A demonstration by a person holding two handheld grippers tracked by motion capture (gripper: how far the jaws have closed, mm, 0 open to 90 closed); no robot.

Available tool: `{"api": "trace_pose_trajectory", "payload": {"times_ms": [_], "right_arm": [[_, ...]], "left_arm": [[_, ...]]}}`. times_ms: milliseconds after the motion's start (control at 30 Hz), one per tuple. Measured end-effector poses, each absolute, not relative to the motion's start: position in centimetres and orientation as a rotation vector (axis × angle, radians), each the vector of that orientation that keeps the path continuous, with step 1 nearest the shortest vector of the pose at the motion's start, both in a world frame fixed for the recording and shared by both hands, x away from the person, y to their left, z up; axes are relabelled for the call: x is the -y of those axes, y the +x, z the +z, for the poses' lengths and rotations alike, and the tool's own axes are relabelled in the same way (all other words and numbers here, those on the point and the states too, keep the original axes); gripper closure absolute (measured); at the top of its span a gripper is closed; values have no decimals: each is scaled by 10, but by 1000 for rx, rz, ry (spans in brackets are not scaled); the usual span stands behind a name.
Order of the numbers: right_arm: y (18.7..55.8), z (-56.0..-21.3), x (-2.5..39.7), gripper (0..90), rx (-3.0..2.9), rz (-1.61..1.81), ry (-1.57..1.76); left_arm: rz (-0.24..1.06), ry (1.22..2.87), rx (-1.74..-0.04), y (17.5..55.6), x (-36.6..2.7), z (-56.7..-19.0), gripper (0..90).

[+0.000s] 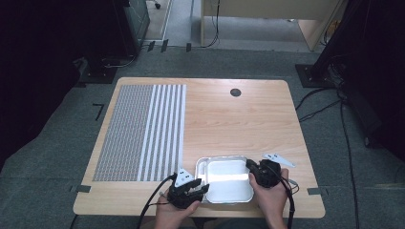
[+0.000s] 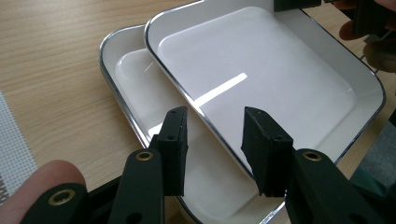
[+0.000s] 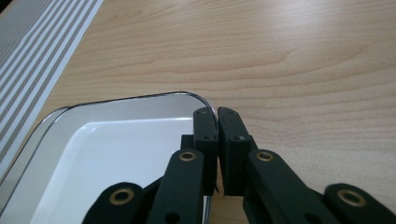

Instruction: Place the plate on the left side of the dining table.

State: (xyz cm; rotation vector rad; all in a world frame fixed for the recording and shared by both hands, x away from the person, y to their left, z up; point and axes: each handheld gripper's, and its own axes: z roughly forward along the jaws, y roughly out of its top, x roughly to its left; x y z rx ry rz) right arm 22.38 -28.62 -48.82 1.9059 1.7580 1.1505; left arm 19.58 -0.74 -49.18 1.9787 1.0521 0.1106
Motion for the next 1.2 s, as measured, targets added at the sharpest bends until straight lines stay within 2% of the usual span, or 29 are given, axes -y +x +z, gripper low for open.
{"api": "trace_pose_trajectory", "payload": {"times_ms": [267,433,1200], "right_arm": [[221,-493,290,893,-1667,1205,1996],[220,-494,289,892,-1662,1200,1989],[215,-486,276,893,-1684,1123,1925]], "left_arm": [[82,1985,-1057,191,13,-491,594],[120,1998,-1059,187,16,-491,682],[80,2046,-1207,195,17,-487,775]]}}
